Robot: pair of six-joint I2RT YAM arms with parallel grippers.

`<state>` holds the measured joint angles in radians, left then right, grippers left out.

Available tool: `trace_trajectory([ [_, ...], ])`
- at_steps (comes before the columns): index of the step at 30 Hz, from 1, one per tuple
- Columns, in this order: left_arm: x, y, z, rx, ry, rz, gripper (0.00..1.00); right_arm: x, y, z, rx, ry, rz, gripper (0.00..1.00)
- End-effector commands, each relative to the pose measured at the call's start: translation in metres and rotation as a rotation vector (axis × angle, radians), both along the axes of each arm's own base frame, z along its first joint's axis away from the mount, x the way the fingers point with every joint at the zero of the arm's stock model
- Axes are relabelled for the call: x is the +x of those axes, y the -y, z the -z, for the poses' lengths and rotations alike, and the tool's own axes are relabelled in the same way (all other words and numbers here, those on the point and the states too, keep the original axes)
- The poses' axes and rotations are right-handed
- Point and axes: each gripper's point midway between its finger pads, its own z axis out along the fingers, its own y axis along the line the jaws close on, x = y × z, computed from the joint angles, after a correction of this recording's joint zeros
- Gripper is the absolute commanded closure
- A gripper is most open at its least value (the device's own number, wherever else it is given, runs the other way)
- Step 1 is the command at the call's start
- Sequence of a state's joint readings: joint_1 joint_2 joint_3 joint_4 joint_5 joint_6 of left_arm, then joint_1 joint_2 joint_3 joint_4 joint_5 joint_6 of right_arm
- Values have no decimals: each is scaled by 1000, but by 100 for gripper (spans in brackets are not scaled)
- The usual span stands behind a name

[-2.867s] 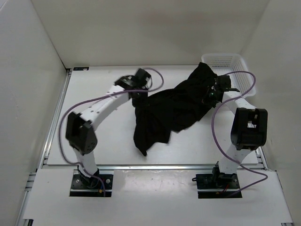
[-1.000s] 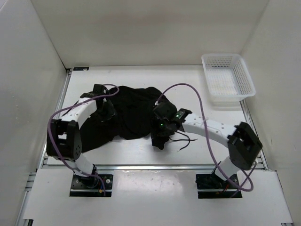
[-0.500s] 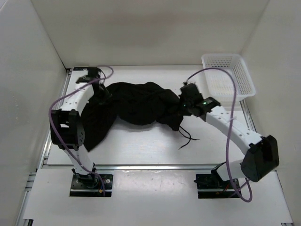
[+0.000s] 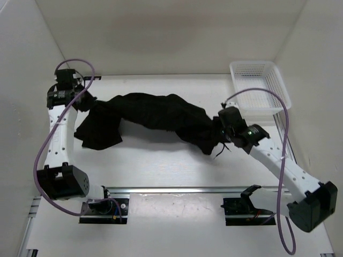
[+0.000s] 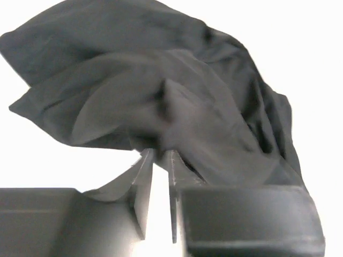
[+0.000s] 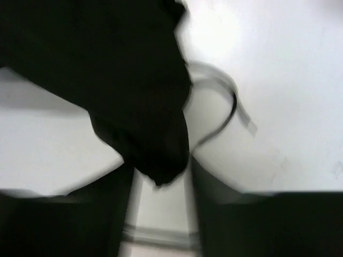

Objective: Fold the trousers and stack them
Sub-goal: Flatten the trousers out

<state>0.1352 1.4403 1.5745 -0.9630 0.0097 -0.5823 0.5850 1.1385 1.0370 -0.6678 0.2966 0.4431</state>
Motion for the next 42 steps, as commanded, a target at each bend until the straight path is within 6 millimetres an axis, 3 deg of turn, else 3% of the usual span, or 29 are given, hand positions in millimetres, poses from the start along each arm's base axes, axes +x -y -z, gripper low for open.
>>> trace_trajectory([
  [1,-26,-17,18,0,-73,-51,67,-34,20,17,20,-72,90,27],
  [2,-26,-14,17,-6,-71,-32,43,-40,24,11,35,-62,97,0],
  [3,-25,-9,17,-20,-68,-6,28,-37,31,4,26,-35,125,0],
  [6,-24,-8,20,-21,-79,10,0,-32,50,-14,26,-1,206,0],
  [7,-25,-13,21,-2,-82,-8,0,-28,58,-26,48,31,242,0],
  [9,-31,-16,23,18,-94,-16,8,-27,56,-32,102,36,230,0],
  [10,-38,-22,29,34,-111,-42,28,-26,55,-28,131,17,231,0],
  [11,-42,-21,34,23,-122,-52,41,-26,49,-24,168,-4,209,0],
  [12,-48,-20,37,22,-128,-52,51,-24,40,-23,219,-9,176,0],
  [13,-57,-15,59,-29,-182,-57,58,-33,24,-6,304,-100,121,0],
  [14,-60,-11,65,-46,-184,-45,61,-35,16,1,356,-131,99,0],
  [16,-64,-2,82,-89,-200,-26,51,-32,6,2,486,-125,97,7],
  [17,-75,3,101,-109,-243,-19,44,-39,6,19,516,-160,106,9],
  [18,-79,4,111,-114,-264,-19,24,-45,-1,17,587,-179,83,9],
  [20,-87,6,120,-115,-269,-19,0,-44,5,8,680,-126,71,10],
  [21,-95,11,134,-137,-303,-10,0,-46,11,19,713,-148,91,10],
  [24,-95,24,151,-213,-281,5,0,-59,10,37,731,-191,56,7],
  [28,-72,22,166,-230,-268,-6,0,-51,10,57,667,-195,28,1],
  [29,-69,18,181,-227,-320,-21,0,-45,4,52,678,-182,-6,2],
  [31,-52,13,179,-218,-315,-26,19,-43,-14,60,661,-232,-67,8],
  [32,-47,12,180,-219,-319,-26,33,-39,-16,69,624,-236,-42,18],
  [33,-43,11,187,-231,-343,-39,50,-43,-29,81,588,-284,-76,23],
  [34,-32,12,179,-247,-320,-34,82,-43,-34,88,569,-297,-76,28],
  [35,-26,14,177,-245,-313,-25,90,-43,-37,96,554,-317,-60,49],
  [37,-12,17,169,-253,-291,-17,90,-36,-38,106,503,-345,-34,75],
  [39,-4,15,159,-241,-260,-6,90,-20,-18,108,410,-312,57,100],
  [40,7,12,142,-219,-219,16,90,1,-13,86,391,-241,75,100],
  [42,21,9,116,-199,-159,30,90,33,17,61,324,-147,145,100],
])
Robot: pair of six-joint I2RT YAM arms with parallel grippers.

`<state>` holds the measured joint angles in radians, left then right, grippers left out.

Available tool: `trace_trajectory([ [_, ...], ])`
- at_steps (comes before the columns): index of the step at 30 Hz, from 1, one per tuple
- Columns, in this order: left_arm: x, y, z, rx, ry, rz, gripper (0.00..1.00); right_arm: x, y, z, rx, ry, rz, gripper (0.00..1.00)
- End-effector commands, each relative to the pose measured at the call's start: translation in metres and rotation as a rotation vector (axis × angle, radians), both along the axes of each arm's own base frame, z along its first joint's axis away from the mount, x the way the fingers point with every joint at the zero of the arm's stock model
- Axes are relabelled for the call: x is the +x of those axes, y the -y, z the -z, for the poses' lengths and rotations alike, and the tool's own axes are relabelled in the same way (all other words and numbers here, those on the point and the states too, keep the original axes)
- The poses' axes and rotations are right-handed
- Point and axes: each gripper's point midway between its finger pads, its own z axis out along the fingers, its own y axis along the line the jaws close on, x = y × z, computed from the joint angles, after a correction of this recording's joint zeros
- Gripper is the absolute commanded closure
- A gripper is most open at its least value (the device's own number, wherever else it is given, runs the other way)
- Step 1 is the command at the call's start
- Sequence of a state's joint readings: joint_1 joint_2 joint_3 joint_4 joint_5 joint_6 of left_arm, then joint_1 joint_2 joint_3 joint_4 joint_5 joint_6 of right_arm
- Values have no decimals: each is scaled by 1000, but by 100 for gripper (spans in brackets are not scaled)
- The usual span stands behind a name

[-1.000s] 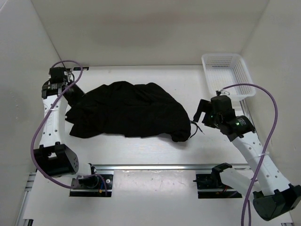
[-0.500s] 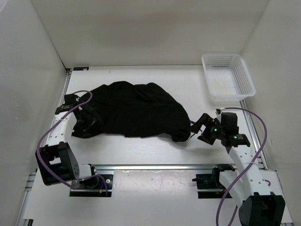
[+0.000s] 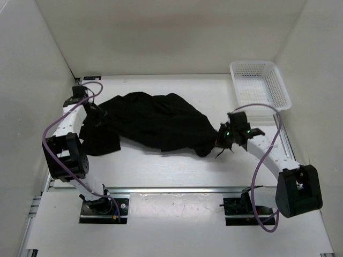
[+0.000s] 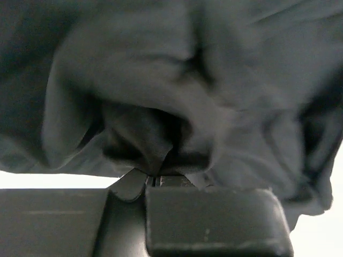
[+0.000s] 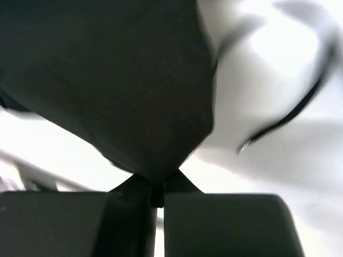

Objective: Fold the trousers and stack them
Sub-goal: Flatten the trousers out

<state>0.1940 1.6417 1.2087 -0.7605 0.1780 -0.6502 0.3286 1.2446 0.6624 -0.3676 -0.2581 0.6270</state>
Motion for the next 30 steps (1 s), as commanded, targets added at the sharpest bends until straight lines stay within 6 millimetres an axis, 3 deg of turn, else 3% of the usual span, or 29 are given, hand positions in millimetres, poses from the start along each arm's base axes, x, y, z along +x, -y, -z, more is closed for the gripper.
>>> trace_trajectory([
  [1,39,-4,-64,37,183,41,90,82,41,-69,-139,267,137,100],
  [2,59,-9,-101,61,263,51,90,113,51,-116,-128,373,177,100],
  [4,78,-12,-121,64,279,51,90,137,65,-141,-175,408,192,100],
  [5,79,-15,-132,54,269,48,90,156,72,-186,-184,500,225,100],
  [6,93,-18,-177,83,369,58,90,164,75,-196,-203,515,232,100],
  [8,99,-21,-209,104,423,52,90,166,83,-222,-229,549,269,100],
  [9,97,-25,-239,119,479,43,90,165,86,-241,-232,588,288,100],
  [10,96,-25,-249,129,498,49,90,161,94,-247,-257,601,319,100],
  [11,87,-28,-269,162,543,31,90,152,100,-265,-262,650,348,100],
  [12,80,-33,-280,182,565,12,90,143,107,-255,-290,629,364,100],
  [13,72,-33,-280,190,562,5,90,134,110,-255,-293,634,384,100],
  [14,57,-32,-297,214,607,4,90,116,116,-264,-293,664,402,100],
  [15,48,-31,-295,219,600,-2,90,104,123,-245,-328,628,415,100],
  [16,42,-31,-274,216,552,-6,90,93,129,-238,-349,616,428,100],
  [17,27,-28,-276,217,559,-7,90,73,135,-236,-361,613,439,100],
  [18,18,-26,-244,200,479,-3,90,61,138,-214,-378,565,445,100],
  [19,12,-25,-232,195,458,-2,90,48,137,-212,-357,570,446,100],
  [20,2,-25,-226,203,451,-9,90,35,138,-197,-364,517,445,100],
  [21,-8,-25,-193,190,366,-22,81,23,140,-172,-377,451,441,100],
  [22,-17,-24,-177,188,319,-24,77,12,138,-163,-364,433,434,94],
  [23,-23,-25,-165,189,287,-28,76,1,139,-147,-373,382,433,66],
  [25,-37,-27,-140,180,221,-49,59,-16,146,-124,-408,322,447,39],
  [26,-40,-28,-139,190,219,-55,50,-15,142,-130,-400,339,436,9],
  [27,-41,-31,-139,191,218,-64,28,-14,142,-138,-385,361,449,1],
  [30,-33,-37,-151,181,248,-77,26,-7,141,-158,-378,378,454,1],
])
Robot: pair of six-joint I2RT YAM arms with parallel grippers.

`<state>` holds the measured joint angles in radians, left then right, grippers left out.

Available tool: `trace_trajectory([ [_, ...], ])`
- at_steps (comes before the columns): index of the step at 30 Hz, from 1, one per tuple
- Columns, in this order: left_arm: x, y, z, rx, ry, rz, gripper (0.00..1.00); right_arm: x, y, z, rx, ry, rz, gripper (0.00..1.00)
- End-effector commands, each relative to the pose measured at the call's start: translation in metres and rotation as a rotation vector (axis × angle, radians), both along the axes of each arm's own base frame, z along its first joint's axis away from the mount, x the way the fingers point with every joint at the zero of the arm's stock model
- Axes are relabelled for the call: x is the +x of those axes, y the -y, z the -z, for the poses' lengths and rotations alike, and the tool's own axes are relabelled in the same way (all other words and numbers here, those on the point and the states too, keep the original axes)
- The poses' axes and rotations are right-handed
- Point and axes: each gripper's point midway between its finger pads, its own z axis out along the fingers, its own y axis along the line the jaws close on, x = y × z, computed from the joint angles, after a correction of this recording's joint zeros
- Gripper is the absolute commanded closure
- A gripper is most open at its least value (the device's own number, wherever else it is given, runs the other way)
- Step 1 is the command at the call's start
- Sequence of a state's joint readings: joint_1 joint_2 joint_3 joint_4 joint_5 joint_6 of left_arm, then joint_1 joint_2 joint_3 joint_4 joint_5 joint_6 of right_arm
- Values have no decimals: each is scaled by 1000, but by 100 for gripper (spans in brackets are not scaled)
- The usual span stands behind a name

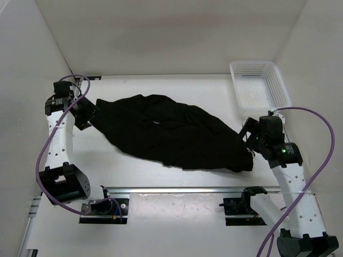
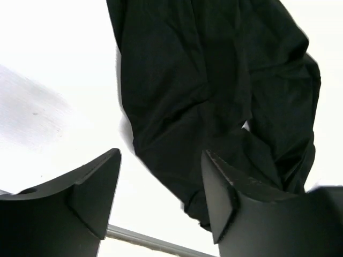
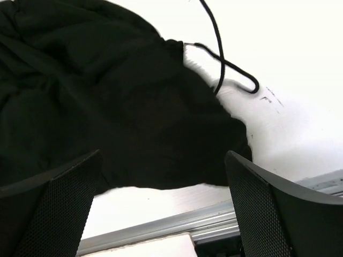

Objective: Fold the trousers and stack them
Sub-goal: Flatten the trousers out

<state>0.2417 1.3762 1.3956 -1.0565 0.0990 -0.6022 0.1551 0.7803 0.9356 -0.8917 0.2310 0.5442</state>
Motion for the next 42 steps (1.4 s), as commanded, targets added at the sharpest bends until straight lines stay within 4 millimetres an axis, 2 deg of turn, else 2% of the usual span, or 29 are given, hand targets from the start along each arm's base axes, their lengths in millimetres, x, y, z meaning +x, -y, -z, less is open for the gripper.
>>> trace_trajectory([
  [1,8,-17,-37,59,120,-41,28,9,2,-41,3,95,26,1],
  [2,8,-18,-37,59,120,-41,31,12,0,-42,8,90,19,1],
  [3,10,-18,-33,57,110,-41,36,11,-3,-42,21,87,4,14],
  [4,14,-19,-30,38,108,-38,48,11,-6,-42,32,86,-7,21],
  [5,11,-15,-15,15,67,-30,73,12,-10,-39,49,73,-14,28],
  [6,16,-15,-1,0,42,-25,86,15,-14,-39,73,72,-21,49],
  [7,12,-14,20,-14,-9,-25,90,12,-21,-30,97,43,-49,65],
  [10,20,-18,63,-78,-66,-20,90,9,-30,-12,146,-8,-61,100],
  [11,19,-14,79,-145,-91,-14,90,8,-33,-4,161,-28,-59,100],
  [12,23,-10,89,-179,-100,2,79,7,-38,-4,184,-21,-81,100],
  [13,27,-10,110,-223,-144,1,75,4,-41,1,200,-37,-85,100],
  [15,39,-4,125,-269,-155,28,71,0,-46,7,222,-46,-106,96],
  [17,45,-2,145,-288,-197,23,66,-3,-51,13,254,-70,-105,69],
  [18,53,-2,145,-295,-181,31,65,-8,-54,18,269,-83,-119,50],
  [19,57,-3,146,-297,-176,23,59,-10,-57,21,292,-98,-112,15],
  [20,62,-2,147,-317,-174,32,53,-14,-57,28,297,-113,-116,3],
  [21,68,4,146,-328,-164,54,48,-15,-58,29,306,-114,-106,0],
  [24,84,14,142,-308,-145,84,29,-22,-62,35,352,-131,-86,0],
  [26,89,20,151,-299,-165,97,28,-25,-67,36,397,-144,-77,0],
  [28,92,21,160,-294,-185,100,31,-30,-69,42,417,-161,-65,0],
  [30,89,23,179,-316,-231,97,48,-30,-68,38,420,-136,-57,0],
  [32,88,22,183,-316,-245,84,66,-30,-61,37,394,-111,-34,0],
  [33,85,23,189,-321,-262,82,89,-31,-59,39,383,-117,-23,0],
  [34,86,23,185,-318,-252,83,90,-32,-58,37,382,-119,-22,2],
  [36,85,18,173,-311,-222,75,90,-32,-56,38,365,-128,-22,12],
  [38,90,8,136,-258,-139,62,90,-31,-51,39,349,-122,5,17],
  [39,90,2,121,-239,-111,49,90,-30,-50,39,347,-120,19,23],
  [40,91,-1,93,-207,-55,47,90,-30,-50,39,347,-120,19,25],
  [42,85,-15,62,-132,-35,27,90,-28,-44,40,323,-112,42,25],
])
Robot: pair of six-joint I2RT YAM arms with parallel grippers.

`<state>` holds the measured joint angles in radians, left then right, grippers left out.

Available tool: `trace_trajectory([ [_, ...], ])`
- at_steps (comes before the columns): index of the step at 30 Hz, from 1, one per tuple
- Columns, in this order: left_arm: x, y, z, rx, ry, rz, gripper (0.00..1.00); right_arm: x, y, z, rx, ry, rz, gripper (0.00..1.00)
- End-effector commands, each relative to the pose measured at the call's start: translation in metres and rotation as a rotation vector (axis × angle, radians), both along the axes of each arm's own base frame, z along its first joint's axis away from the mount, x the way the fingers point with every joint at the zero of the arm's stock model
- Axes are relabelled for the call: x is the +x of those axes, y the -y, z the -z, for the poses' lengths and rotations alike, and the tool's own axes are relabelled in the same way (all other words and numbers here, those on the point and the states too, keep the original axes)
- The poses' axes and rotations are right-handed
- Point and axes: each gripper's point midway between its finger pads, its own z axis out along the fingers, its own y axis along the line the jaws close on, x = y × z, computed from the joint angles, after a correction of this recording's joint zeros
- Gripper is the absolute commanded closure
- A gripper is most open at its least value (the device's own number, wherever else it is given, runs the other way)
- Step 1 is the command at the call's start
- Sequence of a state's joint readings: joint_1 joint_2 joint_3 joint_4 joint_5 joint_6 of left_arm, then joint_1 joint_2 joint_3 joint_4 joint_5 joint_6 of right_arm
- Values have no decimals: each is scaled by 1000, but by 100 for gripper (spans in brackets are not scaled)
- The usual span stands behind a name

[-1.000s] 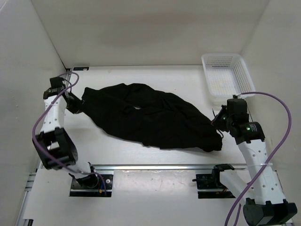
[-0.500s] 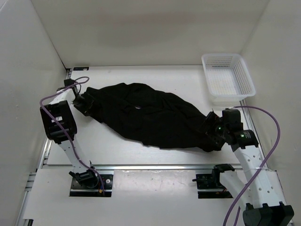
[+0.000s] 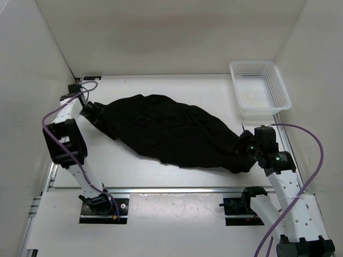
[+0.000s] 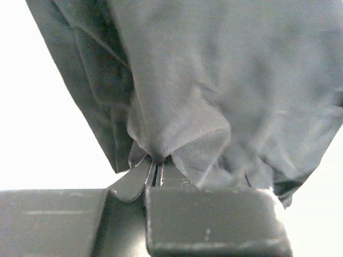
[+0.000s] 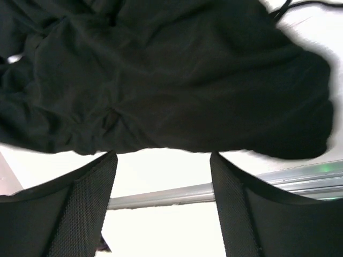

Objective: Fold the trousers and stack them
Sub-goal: Flatten the trousers out

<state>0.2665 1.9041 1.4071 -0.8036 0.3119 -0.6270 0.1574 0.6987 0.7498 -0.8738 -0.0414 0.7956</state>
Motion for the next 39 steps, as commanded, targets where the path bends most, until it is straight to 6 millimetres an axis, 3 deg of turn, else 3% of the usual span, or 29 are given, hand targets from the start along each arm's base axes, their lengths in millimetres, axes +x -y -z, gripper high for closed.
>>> trace_trajectory([
  [1,4,-25,-105,156,213,-26,90,4,10,-6,-36,25,58,28],
  [3,0,-27,-128,187,248,-28,90,6,16,-6,-48,26,104,30],
  [7,-16,-31,-157,204,294,-53,90,7,2,4,-33,-58,4,0],
  [10,-20,-36,-168,224,321,-69,90,12,-16,6,33,-80,-88,0],
  [12,-21,-35,-179,230,343,-71,90,7,-26,19,81,-103,-126,0],
  [14,-21,-34,-182,223,347,-66,90,5,-40,20,167,-98,-143,7],
  [15,-21,-34,-182,223,347,-66,90,-3,-39,33,176,-129,-125,9],
  [25,-17,-43,-189,230,357,-85,90,-28,-42,58,235,-151,-104,6],
  [26,-17,-43,-189,230,357,-85,90,-30,-44,68,236,-182,-103,6],
  [29,-14,-42,-191,217,361,-90,90,-19,-52,85,234,-203,-106,18],
  [30,-11,-40,-191,207,364,-84,90,-11,-51,88,225,-196,-99,24],
  [31,-10,-39,-188,195,356,-78,90,-5,-50,88,207,-192,-100,45],
  [33,-3,-40,-200,196,388,-75,90,24,-39,77,104,-141,-92,73],
  [34,1,-41,-200,196,390,-75,90,38,-33,68,53,-113,-86,92],
  [35,7,-39,-216,187,436,-62,90,72,-29,37,12,-39,-74,99],
  [37,18,-41,-228,186,459,-58,90,114,-5,2,-78,53,-35,99],
  [38,19,-45,-255,202,500,-67,90,149,3,-39,-91,138,-9,99],
  [39,20,-47,-266,215,516,-73,90,168,14,-63,-104,199,13,99],
])
